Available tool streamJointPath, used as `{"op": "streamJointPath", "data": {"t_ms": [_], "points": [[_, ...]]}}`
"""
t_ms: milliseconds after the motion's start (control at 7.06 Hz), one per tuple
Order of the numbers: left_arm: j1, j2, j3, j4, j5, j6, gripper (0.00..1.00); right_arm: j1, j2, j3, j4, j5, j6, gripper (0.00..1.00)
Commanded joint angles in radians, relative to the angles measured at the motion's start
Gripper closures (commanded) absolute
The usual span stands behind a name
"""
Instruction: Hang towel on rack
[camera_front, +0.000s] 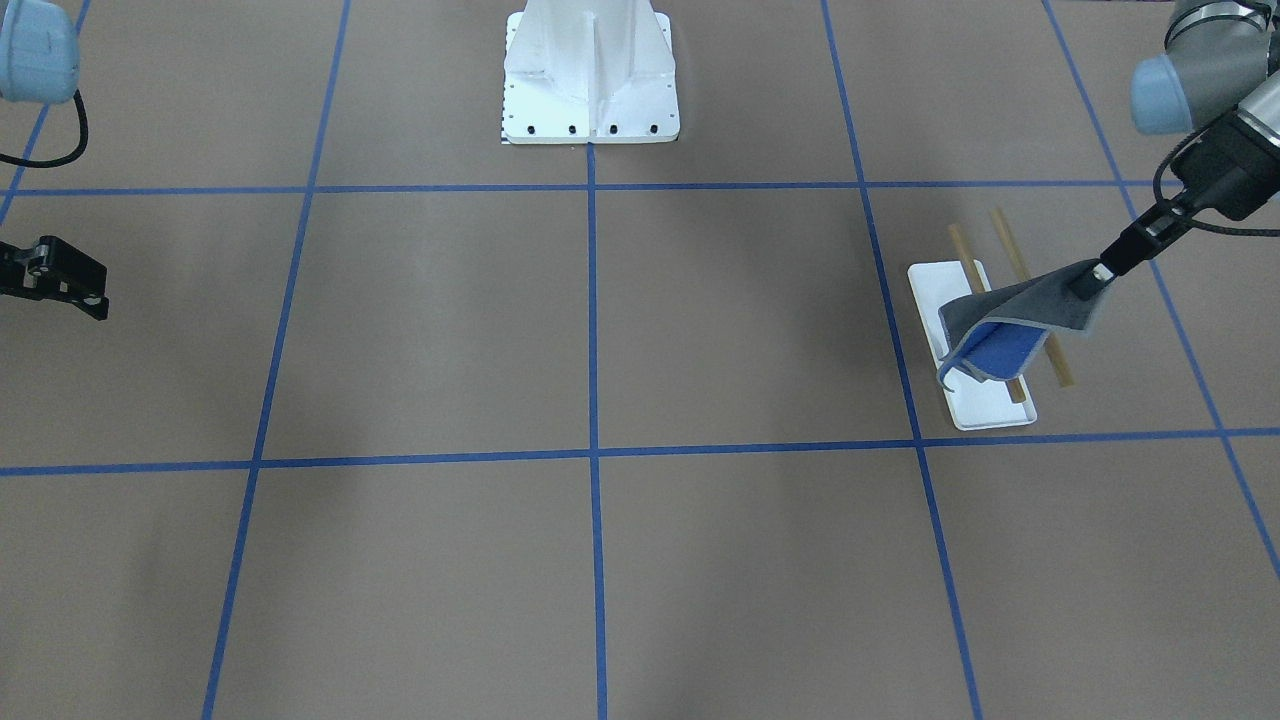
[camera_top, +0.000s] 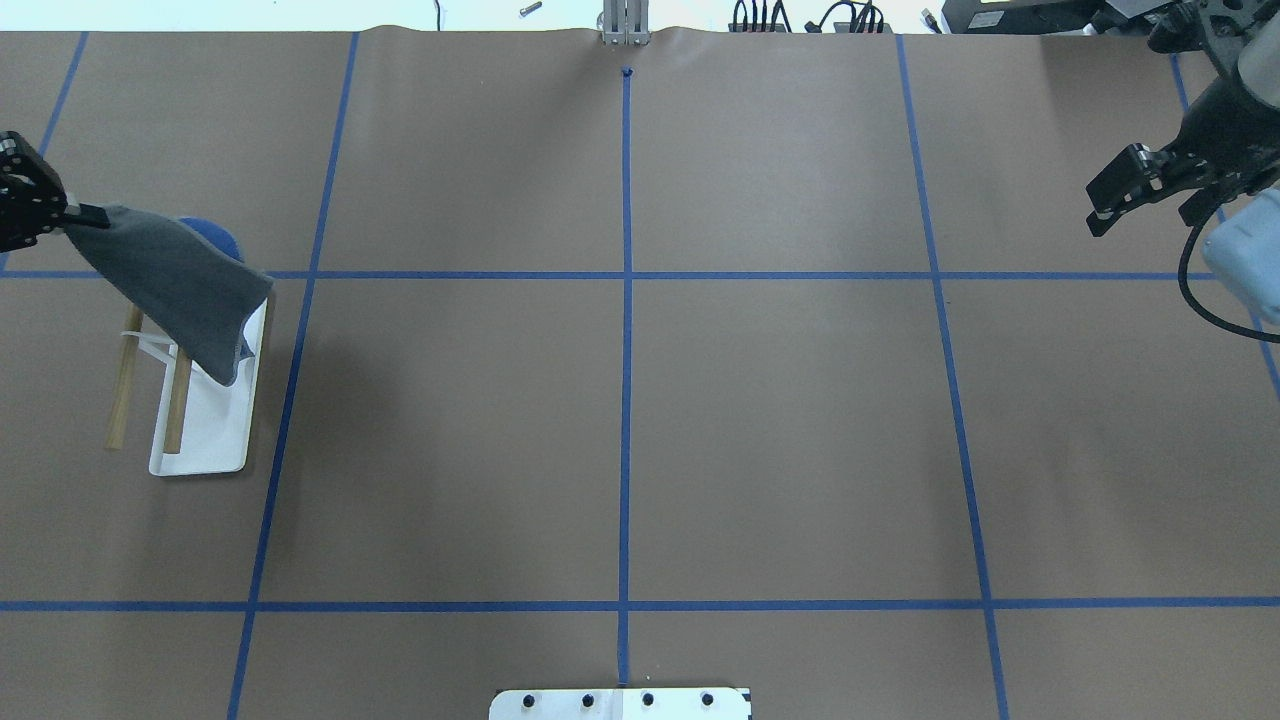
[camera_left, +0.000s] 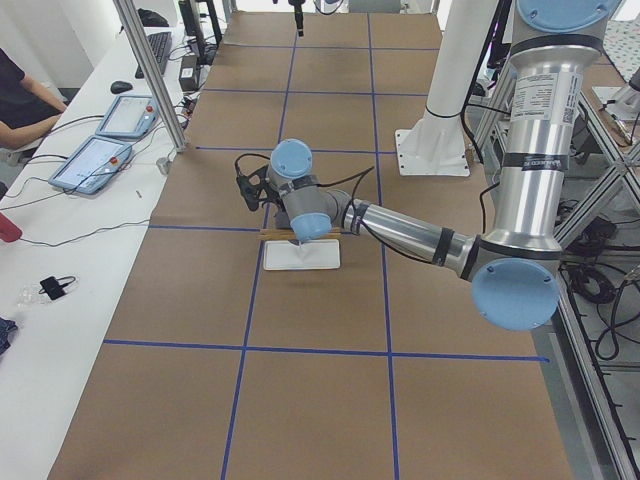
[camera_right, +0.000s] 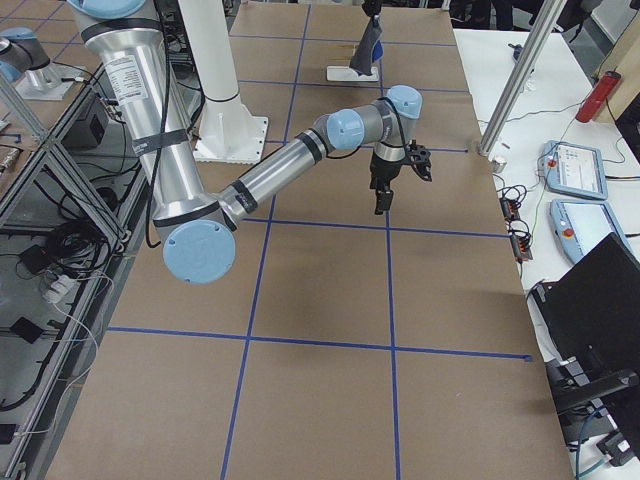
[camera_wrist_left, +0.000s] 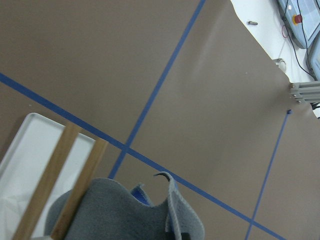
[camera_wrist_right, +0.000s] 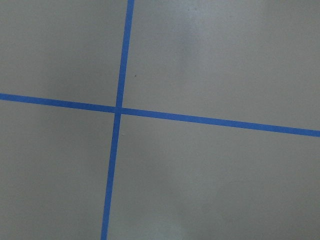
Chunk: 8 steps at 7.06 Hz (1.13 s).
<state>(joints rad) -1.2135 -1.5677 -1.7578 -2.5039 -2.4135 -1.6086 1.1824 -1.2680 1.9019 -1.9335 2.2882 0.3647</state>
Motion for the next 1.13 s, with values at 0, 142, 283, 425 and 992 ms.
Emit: {"op": "streamJointPath", "data": {"t_ms": [0, 142, 283, 425, 992], "points": [[-0.012, 0.099, 0.09, -0.18, 0.007, 0.022, 1.0, 0.035, -0.002, -0.017, -0.001, 0.046, 0.005, 0.0], [-0.015, 0.101, 0.139, -0.226, 0.008, 0.022, 1.0, 0.043, -0.002, -0.018, -0.001, 0.048, 0.013, 0.0], [-0.018, 0.103, 0.182, -0.268, 0.028, 0.024, 1.0, 0.048, -0.004, -0.02, -0.001, 0.05, 0.013, 0.0], [-0.017, 0.119, 0.207, -0.3, 0.059, 0.024, 1.0, 0.049, -0.004, -0.02, -0.001, 0.051, 0.013, 0.0], [-0.018, 0.103, 0.204, -0.296, 0.076, 0.024, 0.01, 0.059, -0.007, -0.021, 0.001, 0.051, 0.0, 0.0]]}}
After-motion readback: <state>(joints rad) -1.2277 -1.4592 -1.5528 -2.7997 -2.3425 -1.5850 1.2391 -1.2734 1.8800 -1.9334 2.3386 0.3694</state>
